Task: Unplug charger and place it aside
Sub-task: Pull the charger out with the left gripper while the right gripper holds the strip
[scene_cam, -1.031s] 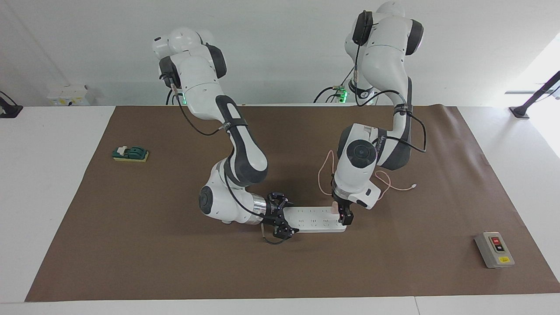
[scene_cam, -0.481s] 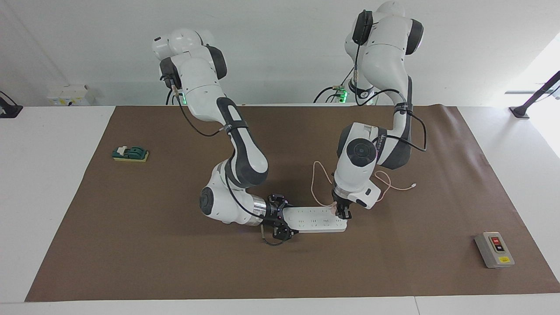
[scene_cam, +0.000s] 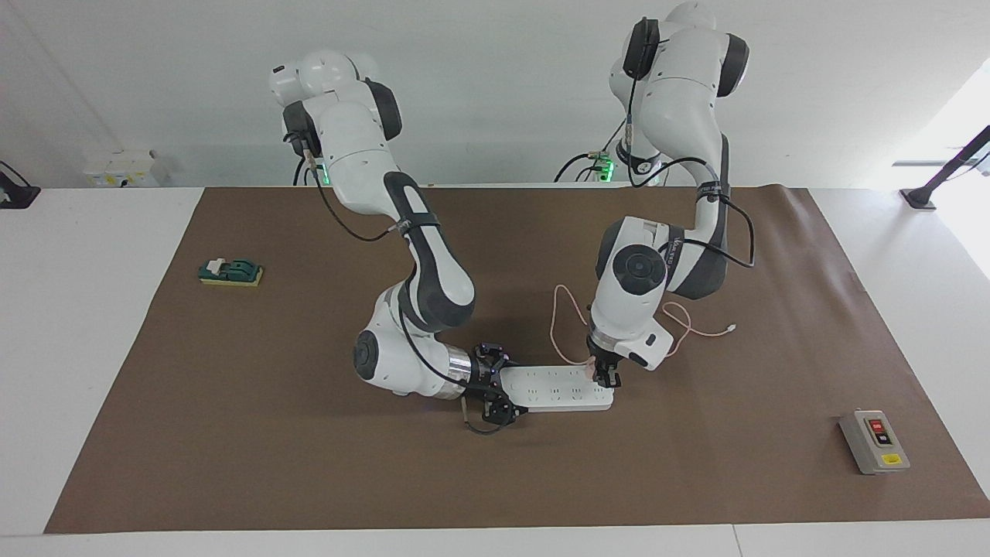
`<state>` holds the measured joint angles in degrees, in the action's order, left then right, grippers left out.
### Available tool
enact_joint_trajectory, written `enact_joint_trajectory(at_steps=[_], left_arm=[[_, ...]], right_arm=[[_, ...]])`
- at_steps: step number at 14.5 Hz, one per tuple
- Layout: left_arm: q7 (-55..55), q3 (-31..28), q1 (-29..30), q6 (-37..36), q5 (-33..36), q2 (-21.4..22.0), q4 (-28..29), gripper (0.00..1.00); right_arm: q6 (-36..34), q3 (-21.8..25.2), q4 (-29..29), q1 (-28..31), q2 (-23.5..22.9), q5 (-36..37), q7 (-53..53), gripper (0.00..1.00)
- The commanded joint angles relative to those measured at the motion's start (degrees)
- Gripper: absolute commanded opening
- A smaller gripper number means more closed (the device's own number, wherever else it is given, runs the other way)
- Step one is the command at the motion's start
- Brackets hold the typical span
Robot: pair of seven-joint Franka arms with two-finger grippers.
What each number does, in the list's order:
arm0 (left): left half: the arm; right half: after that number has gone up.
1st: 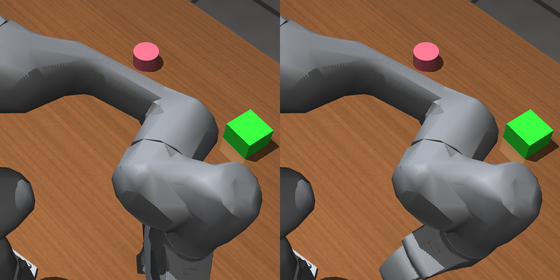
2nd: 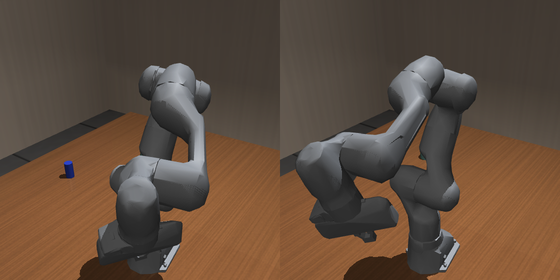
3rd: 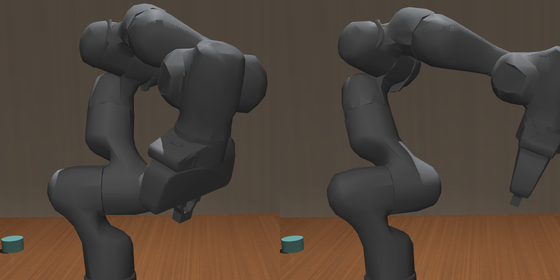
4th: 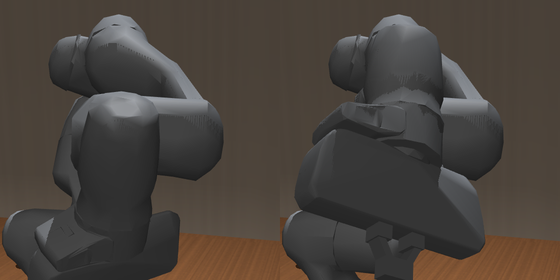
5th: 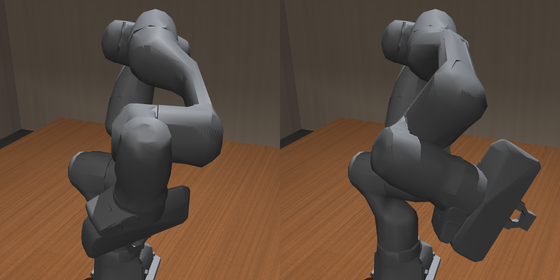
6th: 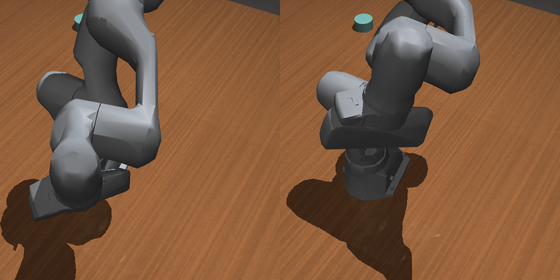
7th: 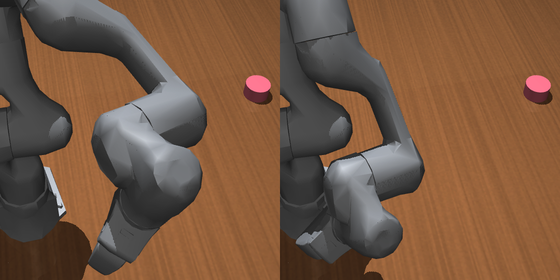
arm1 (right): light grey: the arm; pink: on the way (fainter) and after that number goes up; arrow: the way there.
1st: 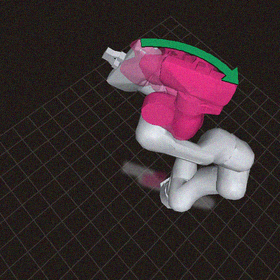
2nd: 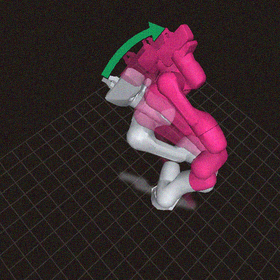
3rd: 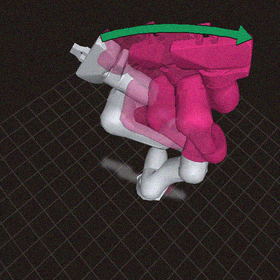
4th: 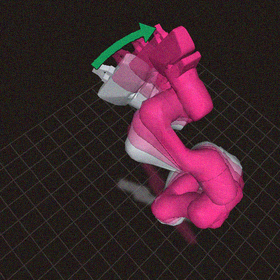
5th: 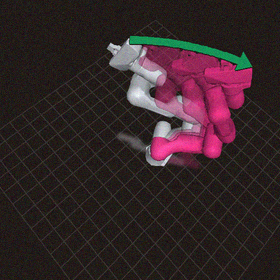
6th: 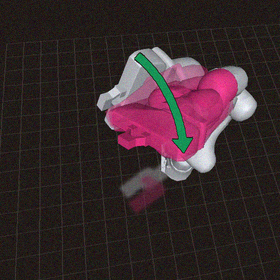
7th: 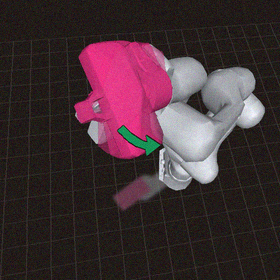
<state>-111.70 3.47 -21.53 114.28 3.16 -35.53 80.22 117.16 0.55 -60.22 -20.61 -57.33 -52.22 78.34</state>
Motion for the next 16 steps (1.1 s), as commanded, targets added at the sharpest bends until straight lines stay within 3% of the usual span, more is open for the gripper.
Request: enact_joint_trajectory(at_steps=[1,3,5,6,8,9,10,14,16], left_arm=[[6.3,-0.57,0.52,-10.02,0.54,8.7,0.9,0.0],[15.24,0.13,2.28,-15.47,0.01,11.26,0.9,0.0],[32.93,0.14,2.03,-21.78,-0.08,13.02,1.51,0.0],[43.4,0.05,2.2,-24.34,-0.08,13.46,2.39,0.0],[57.76,-0.04,4.12,-24.37,0.01,14.17,2.92,0.0],[64.0,0.05,5.61,-24.28,0.01,14.35,2.84,0.0],[69.29,0.05,6.93,-24.28,-0.08,14.52,2.92,0.0],[90.3,0.05,13.78,-21.74,-0.08,14.44,4.23,0.0],[97.61,0.13,17.74,-15.44,-0.17,15.22,9.23,0.0]], right_arm=[[2.46,-0.38,-0.42,-1.62,-0.15,-0.78,-1.7,0.17],[2.54,-0.38,-0.42,-1.62,-0.15,-0.87,-1.7,0.17],[3.94,-0.46,-0.42,-1.62,-0.15,-0.78,-1.7,0.18],[4.12,-0.38,-0.51,-2.15,-0.15,-0.69,-1.53,0.31],[3.95,-0.11,-0.42,-2.77,-0.06,-0.61,-0.57,0.78],[3.69,-0.02,-0.42,-2.77,0.2,-0.61,-0.04,0.94],[3.25,0.15,-0.51,-2.59,0.55,-0.52,0.23,1.0],[2.02,0.5,-3.57,-1.37,4.32,-0.43,0.23,1.0],[1.67,0.85,-5.86,-1.01,6.78,-0.25,0.23,1.0]])
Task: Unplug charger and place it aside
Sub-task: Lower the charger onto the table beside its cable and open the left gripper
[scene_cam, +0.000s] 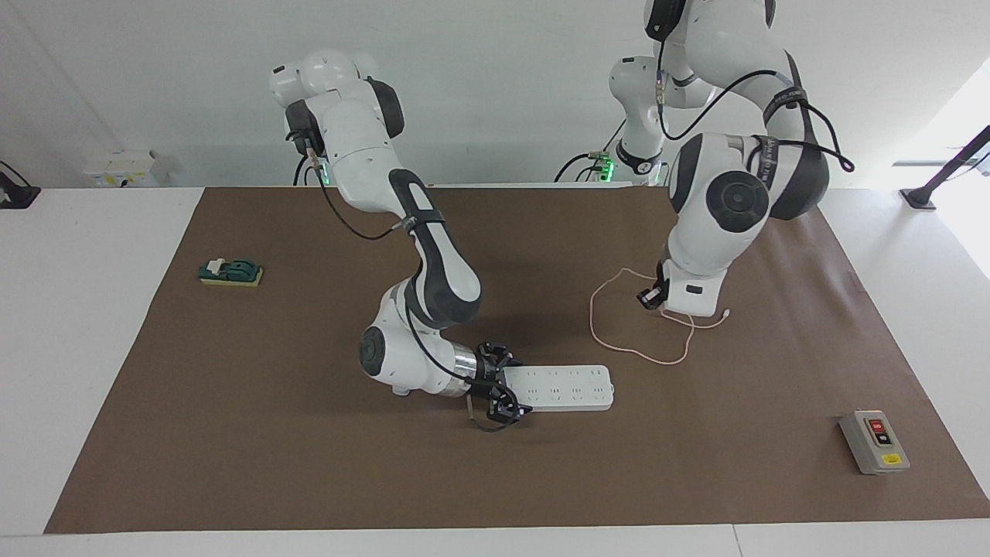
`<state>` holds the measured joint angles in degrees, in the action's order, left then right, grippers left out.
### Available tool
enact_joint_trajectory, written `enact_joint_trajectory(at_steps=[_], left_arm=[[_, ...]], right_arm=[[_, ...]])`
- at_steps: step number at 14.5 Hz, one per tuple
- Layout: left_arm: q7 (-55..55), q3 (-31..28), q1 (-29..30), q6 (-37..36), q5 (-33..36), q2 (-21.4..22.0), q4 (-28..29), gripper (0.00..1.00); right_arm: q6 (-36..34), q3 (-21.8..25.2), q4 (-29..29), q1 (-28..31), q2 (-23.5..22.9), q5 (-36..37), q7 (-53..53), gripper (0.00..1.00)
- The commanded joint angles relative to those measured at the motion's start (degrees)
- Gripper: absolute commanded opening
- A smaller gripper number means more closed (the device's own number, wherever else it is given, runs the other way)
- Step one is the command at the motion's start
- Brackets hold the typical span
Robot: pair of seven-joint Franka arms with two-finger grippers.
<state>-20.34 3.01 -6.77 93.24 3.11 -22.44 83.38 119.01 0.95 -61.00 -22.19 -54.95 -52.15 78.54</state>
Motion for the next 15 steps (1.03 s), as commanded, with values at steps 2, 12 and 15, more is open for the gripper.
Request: enact_joint_trajectory(at_steps=[2,12,15], left_arm=[[11.35,0.68,6.23,9.75,-0.99,1.87,9.77,0.0],[25.53,0.77,20.39,9.26,-1.97,1.78,11.64,1.0],[25.27,0.59,20.57,-0.22,-1.79,2.31,2.53,1.0]], right_arm=[[-3.24,2.64,-5.97,0.48,6.68,-0.32,0.03,1.0],[-27.05,13.9,-9.93,1.62,19.6,10.74,-8.55,1.0],[-30.93,14.08,-9.93,2.41,23.03,19.5,-18.65,1.0]])
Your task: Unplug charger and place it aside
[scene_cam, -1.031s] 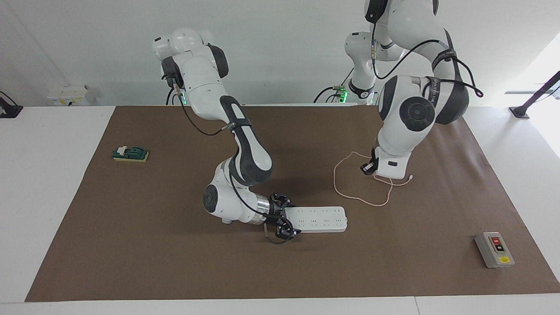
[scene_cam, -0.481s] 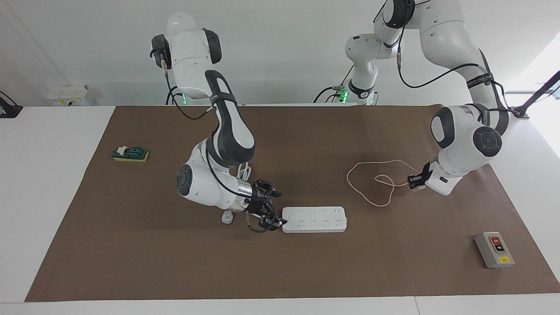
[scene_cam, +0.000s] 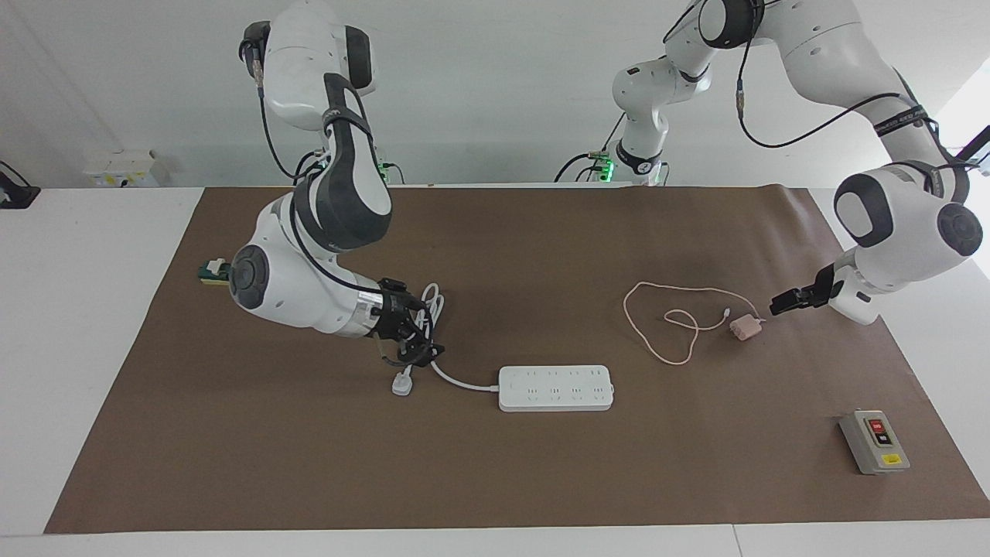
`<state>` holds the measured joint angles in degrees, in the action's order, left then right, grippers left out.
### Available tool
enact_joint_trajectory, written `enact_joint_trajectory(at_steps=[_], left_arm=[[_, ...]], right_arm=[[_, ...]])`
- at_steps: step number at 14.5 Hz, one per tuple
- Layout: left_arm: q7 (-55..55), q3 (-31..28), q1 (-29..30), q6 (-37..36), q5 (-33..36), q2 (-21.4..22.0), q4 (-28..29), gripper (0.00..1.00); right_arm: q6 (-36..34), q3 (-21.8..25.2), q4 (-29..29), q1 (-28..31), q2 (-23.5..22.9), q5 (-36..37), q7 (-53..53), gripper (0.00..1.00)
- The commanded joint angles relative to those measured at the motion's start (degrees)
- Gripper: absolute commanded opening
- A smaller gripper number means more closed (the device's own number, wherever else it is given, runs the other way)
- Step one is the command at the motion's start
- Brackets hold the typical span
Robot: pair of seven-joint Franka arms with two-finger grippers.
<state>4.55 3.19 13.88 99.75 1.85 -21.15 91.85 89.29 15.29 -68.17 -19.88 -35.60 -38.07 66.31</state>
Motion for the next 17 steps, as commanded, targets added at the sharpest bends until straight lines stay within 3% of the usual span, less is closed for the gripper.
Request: enact_joint_trajectory(at_steps=[1,4,8,12,15,17], left_arm=[[0.38,0.41,-0.17,-9.81,-0.54,1.03,-9.46,1.0],[-1.54,0.41,-0.79,-13.61,-0.53,1.2,-15.9,1.0],[-17.44,1.28,-1.75,-15.46,-0.45,6.9,-16.0,1.0],[-12.73,4.54,-2.46,-22.48,-0.97,13.75,-15.65,0.97],[-12.28,5.42,-3.16,-22.67,-0.89,15.09,-15.73,0.98],[-11.15,5.16,-3.51,-20.58,-0.8,17.45,-12.24,1.0]], right_arm=[[-2.45,-0.26,-2.84,0.19,4.91,8.85,-10.72,1.0],[-5.79,-0.17,-2.93,1.94,8.34,17.57,-25.48,1.0],[-8.7,-0.17,-2.93,6.07,11.34,23.63,-42.45,1.0],[-8.7,-0.17,-2.85,8.88,13.45,29.79,-61.43,1.0],[-8.43,-0.52,-2.85,11.52,15.9,33.4,-72.08,1.0],[-8.61,-1.14,-3.37,13.63,18.45,34.2,-75.53,1.0]])
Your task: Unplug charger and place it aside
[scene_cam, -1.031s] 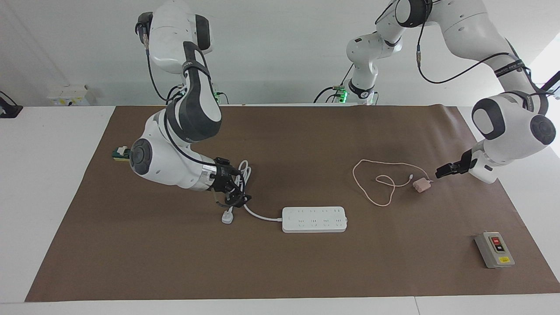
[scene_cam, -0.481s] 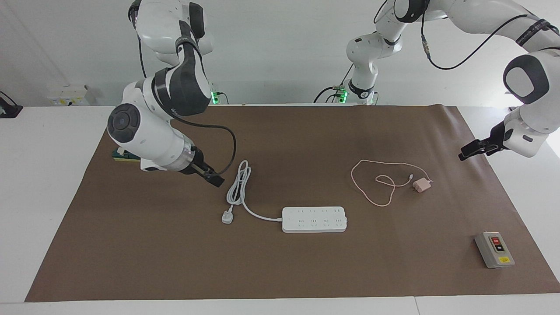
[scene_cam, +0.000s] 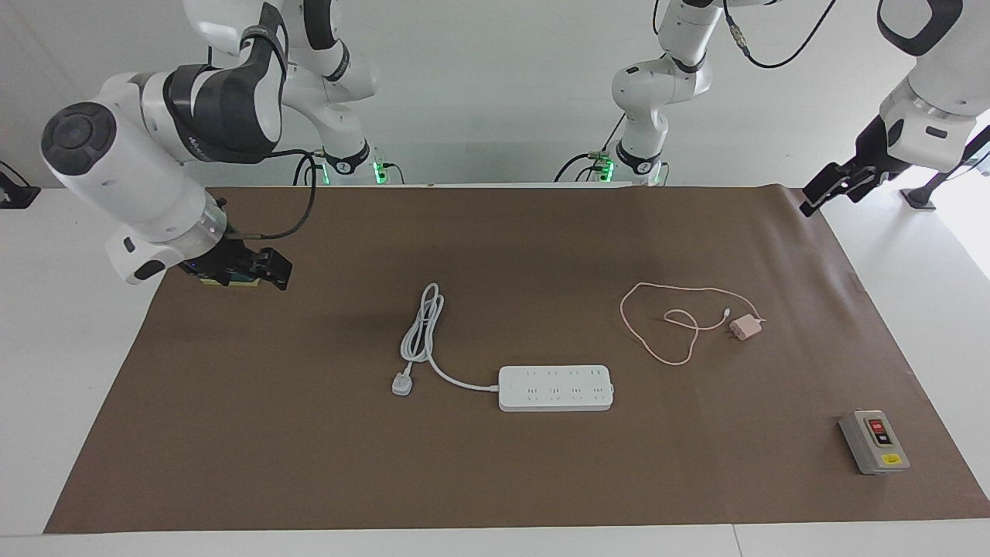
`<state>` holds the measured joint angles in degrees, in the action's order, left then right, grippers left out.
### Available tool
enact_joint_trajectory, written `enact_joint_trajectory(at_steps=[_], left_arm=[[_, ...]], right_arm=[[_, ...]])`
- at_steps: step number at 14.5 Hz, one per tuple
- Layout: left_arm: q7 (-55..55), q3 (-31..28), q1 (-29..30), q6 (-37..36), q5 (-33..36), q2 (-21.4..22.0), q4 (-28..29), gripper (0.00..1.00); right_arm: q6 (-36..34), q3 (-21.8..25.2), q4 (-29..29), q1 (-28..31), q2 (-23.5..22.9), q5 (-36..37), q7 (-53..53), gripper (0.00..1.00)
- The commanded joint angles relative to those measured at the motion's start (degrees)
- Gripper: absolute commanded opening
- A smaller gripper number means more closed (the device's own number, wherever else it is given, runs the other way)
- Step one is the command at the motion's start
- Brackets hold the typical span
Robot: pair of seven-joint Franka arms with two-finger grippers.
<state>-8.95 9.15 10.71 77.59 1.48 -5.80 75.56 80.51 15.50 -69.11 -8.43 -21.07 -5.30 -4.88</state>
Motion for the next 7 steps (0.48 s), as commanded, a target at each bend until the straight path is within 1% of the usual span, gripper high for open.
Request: enact_joint_trajectory(at_steps=[1,2,3,4,5,6,7], left_arm=[[3.4,-0.71,-0.43,4.73,-0.51,2.98,6.42,1.0],[3.5,-0.53,-2.08,6.85,-0.6,3.59,8.01,1.0],[3.41,-0.79,-4.19,7.74,-0.51,5.34,10.72,1.0],[2.45,-0.8,-4.9,8.45,-0.25,7.88,13.54,1.0],[2.36,-1.67,-6.22,8.8,-0.42,9.47,15.48,1.0],[2.18,-4.37,-9.1,8.2,-0.42,10.36,15.93,1.0],[2.18,-5.53,-10.7,7.84,-0.42,10.8,15.94,1.0]], right_arm=[[0.17,-1.79,-3.3,3.15,5.67,1.52,-5.74,1.0],[0.26,-2.92,-4.7,4.55,7.86,1.87,-6.98,1.0],[0.52,-4.76,-6.28,6.13,10.06,3.18,-7.69,1.0],[0.61,-7.74,-8.21,8.06,12.78,5.36,-8.04,1.0],[0.7,-10.46,-10.49,9.73,15.68,7.56,-8.13,1.0],[0.7,-11.71,-12.78,10.19,17.88,8.8,-8.04,1.0],[0.87,-12.16,-15.5,10.36,20.34,9.07,-7.87,1.0]])
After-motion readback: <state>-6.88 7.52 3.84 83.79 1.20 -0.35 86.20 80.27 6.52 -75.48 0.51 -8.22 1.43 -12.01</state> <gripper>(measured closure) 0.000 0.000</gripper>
